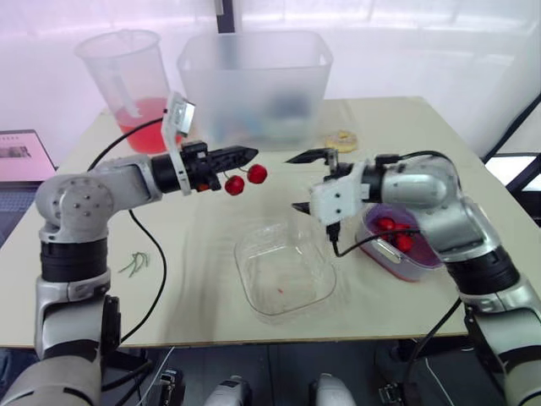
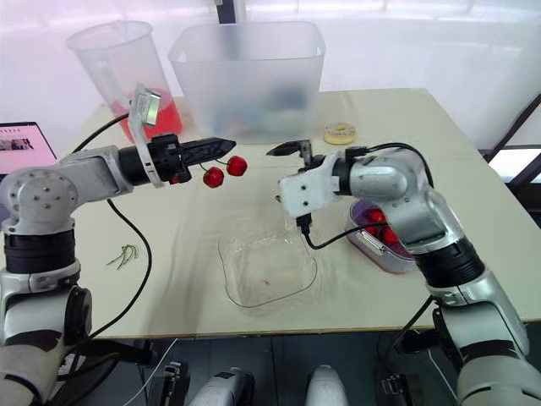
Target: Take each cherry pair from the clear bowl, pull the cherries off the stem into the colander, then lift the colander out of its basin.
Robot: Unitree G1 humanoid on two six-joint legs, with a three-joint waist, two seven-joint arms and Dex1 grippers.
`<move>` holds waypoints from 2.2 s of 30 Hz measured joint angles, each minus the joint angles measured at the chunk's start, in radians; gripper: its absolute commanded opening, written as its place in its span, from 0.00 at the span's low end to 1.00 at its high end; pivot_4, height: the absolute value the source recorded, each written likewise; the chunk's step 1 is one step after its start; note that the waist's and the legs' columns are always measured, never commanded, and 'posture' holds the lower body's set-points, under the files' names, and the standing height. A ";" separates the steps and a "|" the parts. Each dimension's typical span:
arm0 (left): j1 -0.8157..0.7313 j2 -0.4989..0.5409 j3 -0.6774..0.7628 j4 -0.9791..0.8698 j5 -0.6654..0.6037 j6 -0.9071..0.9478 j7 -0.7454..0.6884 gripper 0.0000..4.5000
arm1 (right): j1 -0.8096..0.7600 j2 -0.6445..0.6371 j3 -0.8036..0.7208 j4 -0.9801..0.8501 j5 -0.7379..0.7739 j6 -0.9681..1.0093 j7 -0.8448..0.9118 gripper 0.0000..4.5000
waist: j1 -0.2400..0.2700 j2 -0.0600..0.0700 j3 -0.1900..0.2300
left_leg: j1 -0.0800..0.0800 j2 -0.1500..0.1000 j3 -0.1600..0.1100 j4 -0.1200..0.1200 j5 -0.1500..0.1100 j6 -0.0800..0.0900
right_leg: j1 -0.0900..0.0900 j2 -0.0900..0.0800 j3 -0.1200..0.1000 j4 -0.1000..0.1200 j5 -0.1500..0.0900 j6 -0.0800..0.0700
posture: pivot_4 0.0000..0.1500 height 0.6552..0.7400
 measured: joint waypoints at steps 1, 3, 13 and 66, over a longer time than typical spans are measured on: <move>0.001 0.001 0.000 -0.007 -0.002 0.000 -0.016 0.00 | 0.005 0.025 -0.048 -0.012 0.074 0.119 -0.001 0.98 | 0.000 0.000 0.000 | 0.000 0.000 0.000 0.000 0.000 0.000 | 0.000 0.000 0.000 0.000 0.000 0.000 | 1.00 1.00; 0.002 0.000 0.000 -0.019 -0.011 0.001 -0.038 0.00 | 0.009 0.061 -0.113 -0.028 0.180 0.289 -0.010 0.98 | 0.001 0.000 0.000 | 0.000 0.000 0.000 0.000 0.000 0.000 | 0.000 0.000 0.000 0.000 0.000 0.000 | 1.00 1.00; 0.017 -0.010 -0.003 -0.090 -0.064 0.041 -0.079 0.00 | -0.009 0.047 -0.310 -0.035 0.863 1.098 0.110 0.98 | -0.001 0.000 0.000 | 0.000 0.000 -0.001 0.000 0.000 0.000 | 0.001 -0.002 0.000 -0.001 0.000 0.000 | 1.00 1.00; 0.052 -0.021 -0.002 -0.146 -0.131 0.060 -0.034 0.00 | -0.071 0.188 -0.189 -0.015 0.971 1.078 -0.034 0.15 | 0.002 0.000 0.000 | 0.000 -0.002 -0.002 0.001 0.000 0.000 | 0.002 -0.003 -0.001 -0.001 0.000 0.000 | 1.00 1.00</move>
